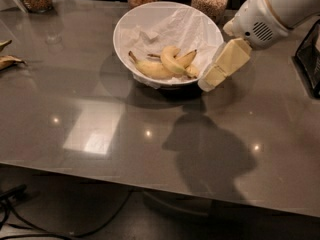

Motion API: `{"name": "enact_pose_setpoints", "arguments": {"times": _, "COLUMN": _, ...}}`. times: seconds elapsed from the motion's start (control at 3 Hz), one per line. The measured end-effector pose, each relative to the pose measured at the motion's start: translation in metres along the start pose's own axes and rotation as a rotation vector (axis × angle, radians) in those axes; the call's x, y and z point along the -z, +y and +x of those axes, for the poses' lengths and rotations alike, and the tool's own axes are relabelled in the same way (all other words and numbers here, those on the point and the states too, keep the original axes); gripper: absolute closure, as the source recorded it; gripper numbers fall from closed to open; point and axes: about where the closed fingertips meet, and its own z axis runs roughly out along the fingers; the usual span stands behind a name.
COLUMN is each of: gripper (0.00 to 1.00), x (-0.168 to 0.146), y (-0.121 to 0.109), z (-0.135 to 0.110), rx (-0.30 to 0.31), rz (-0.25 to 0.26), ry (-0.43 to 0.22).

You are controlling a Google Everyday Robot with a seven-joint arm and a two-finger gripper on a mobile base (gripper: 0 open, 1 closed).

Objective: Pick banana from white bowl

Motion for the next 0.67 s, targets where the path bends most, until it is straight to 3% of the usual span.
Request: {"name": "enact_pose_setpoints", "arguments": {"times": 0.67, "gripper": 0.00, "x": -0.033, "y": -0.040, "z": -0.038, "rx": -0.081, "rz": 0.154, "ry": -0.098}}
